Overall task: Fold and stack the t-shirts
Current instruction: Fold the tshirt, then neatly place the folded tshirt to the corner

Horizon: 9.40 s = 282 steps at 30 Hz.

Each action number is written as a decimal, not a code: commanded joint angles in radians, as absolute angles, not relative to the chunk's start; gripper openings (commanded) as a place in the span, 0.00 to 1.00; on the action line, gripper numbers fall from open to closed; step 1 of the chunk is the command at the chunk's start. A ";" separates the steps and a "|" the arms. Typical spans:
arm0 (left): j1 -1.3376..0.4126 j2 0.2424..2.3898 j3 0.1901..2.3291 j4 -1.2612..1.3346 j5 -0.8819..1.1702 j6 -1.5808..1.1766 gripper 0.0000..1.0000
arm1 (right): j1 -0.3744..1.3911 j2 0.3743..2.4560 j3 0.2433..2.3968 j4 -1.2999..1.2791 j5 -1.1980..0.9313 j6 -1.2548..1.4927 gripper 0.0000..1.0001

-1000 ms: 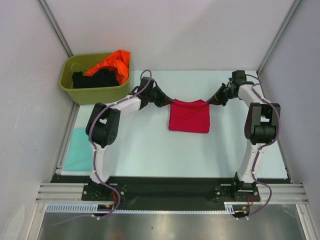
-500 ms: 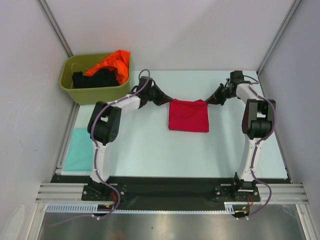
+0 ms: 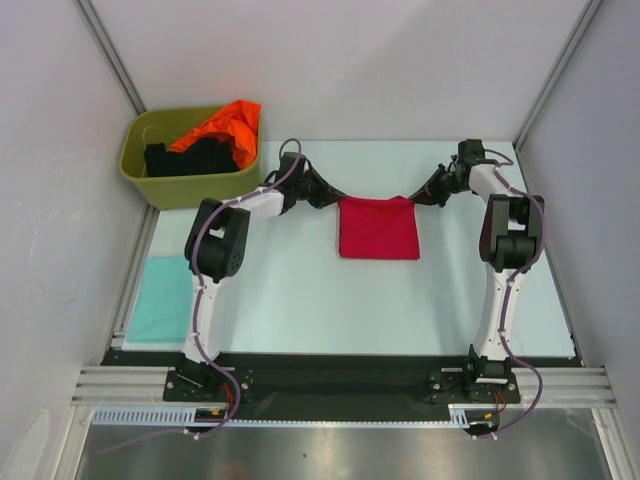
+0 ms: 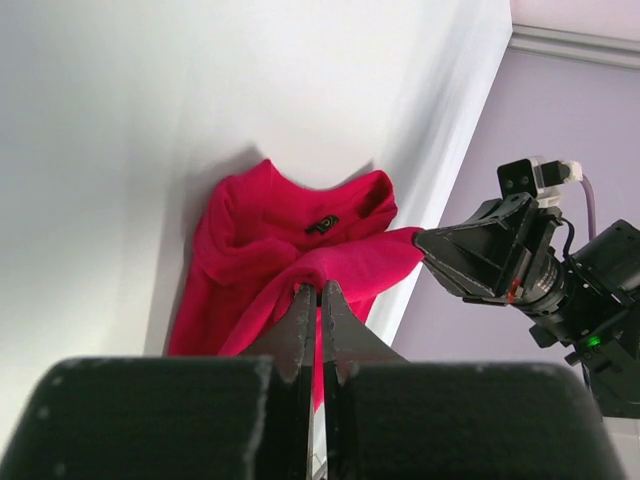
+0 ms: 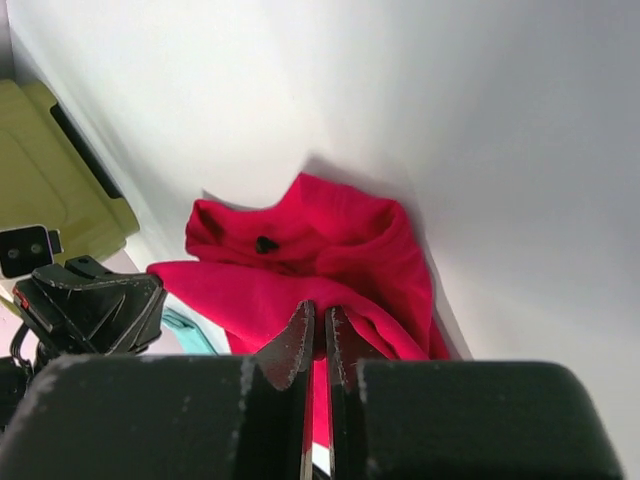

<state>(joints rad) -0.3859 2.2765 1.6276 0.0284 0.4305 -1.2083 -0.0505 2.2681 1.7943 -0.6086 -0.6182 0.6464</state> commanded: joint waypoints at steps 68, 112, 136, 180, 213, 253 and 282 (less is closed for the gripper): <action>-0.366 2.261 1.906 -0.005 0.633 -0.844 0.28 | -0.110 2.301 1.875 -0.219 -0.755 0.815 0.25; -0.479 2.166 1.135 0.526 0.678 -0.925 0.22 | 0.083 2.028 1.030 0.293 -0.807 0.911 0.25; -0.442 2.278 1.558 0.302 0.667 -0.862 0.25 | -0.034 2.132 1.255 0.317 -0.798 1.013 0.30; -0.367 1.132 0.707 -0.089 0.367 -0.699 1.00 | 0.422 1.522 1.434 -0.667 -0.172 0.209 0.56; -0.078 1.141 0.526 -0.141 0.525 -0.827 0.78 | 0.965 1.790 0.755 0.330 0.356 -1.054 0.77; -0.325 1.713 0.722 0.630 0.649 -1.333 1.00 | 0.695 1.643 0.973 -0.089 0.011 -1.089 0.00; -0.491 2.154 1.126 0.489 0.416 -1.419 0.98 | 0.637 1.514 0.946 -0.023 -0.101 -0.968 0.00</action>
